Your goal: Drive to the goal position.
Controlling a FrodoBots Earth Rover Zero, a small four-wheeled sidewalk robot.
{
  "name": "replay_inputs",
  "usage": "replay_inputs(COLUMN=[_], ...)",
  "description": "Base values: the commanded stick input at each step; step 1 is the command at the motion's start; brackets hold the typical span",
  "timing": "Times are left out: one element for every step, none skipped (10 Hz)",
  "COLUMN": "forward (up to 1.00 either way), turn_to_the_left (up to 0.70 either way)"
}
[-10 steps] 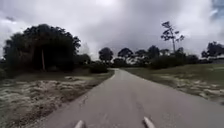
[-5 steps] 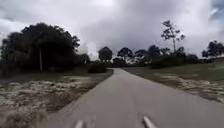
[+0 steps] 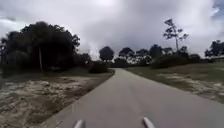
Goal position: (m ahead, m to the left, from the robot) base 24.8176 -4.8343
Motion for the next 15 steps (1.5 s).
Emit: replay_inputs(forward=[0.85, 0.85, 0.85, 0.85, 0.85, 0.85, 0.85, 0.85, 0.85, 0.85, 0.85, 0.85, 0.85, 0.85, 0.85], turn_to_the_left=[0.0, 0.0, 0.0, -0.09, -0.21, -0.33, -0.22, -0.07, 0.0, 0.0, 0.0, 0.0, 0.0, 0.0, 0.0])
